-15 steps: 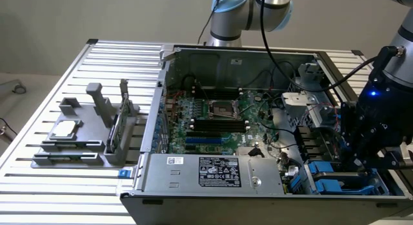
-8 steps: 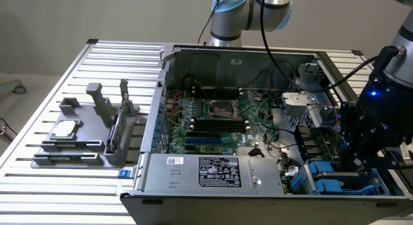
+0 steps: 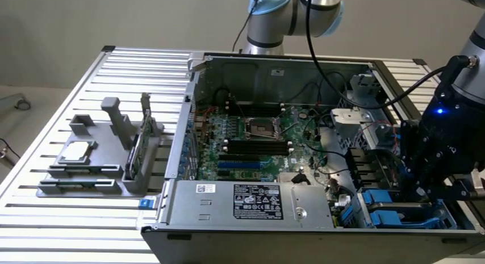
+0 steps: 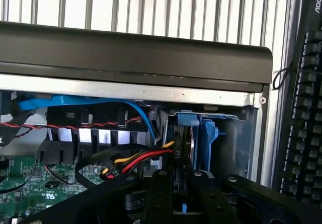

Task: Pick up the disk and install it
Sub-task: 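Insert the first disk wire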

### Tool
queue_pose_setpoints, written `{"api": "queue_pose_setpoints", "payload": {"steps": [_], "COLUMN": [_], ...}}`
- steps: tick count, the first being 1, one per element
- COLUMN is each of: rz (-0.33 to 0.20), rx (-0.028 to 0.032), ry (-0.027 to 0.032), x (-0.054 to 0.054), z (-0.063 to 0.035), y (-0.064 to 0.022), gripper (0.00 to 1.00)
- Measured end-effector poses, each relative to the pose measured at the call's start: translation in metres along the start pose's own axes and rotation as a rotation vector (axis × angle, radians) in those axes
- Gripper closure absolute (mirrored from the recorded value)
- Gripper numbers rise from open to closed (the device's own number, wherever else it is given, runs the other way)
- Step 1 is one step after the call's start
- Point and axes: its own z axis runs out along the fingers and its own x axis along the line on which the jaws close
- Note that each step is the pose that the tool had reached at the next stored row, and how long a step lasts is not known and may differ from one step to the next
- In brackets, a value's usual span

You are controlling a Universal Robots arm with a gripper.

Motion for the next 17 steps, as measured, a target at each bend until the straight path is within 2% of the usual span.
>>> {"api": "queue_pose_setpoints", "payload": {"steps": [5, 11, 12, 14, 15, 17], "rz": [0.0, -0.001, -0.001, -0.001, -0.002, -0.002], "rx": [0.0033, 0.0121, 0.0135, 0.0157, 0.017, 0.0197], "ry": [0.0001, 0.0009, 0.0009, 0.0008, 0.001, 0.0011], "x": [-0.0001, -0.0003, -0.0003, -0.0004, -0.0004, -0.0005], "z": [0.0, 0.0001, -0.0001, -0.001, -0.0014, -0.0027], "y": [0.0005, 0.0018, 0.0018, 0.0019, 0.0019, 0.002], "gripper": [0.82, 0.81, 0.75, 0.75, 0.68, 0.68]}}
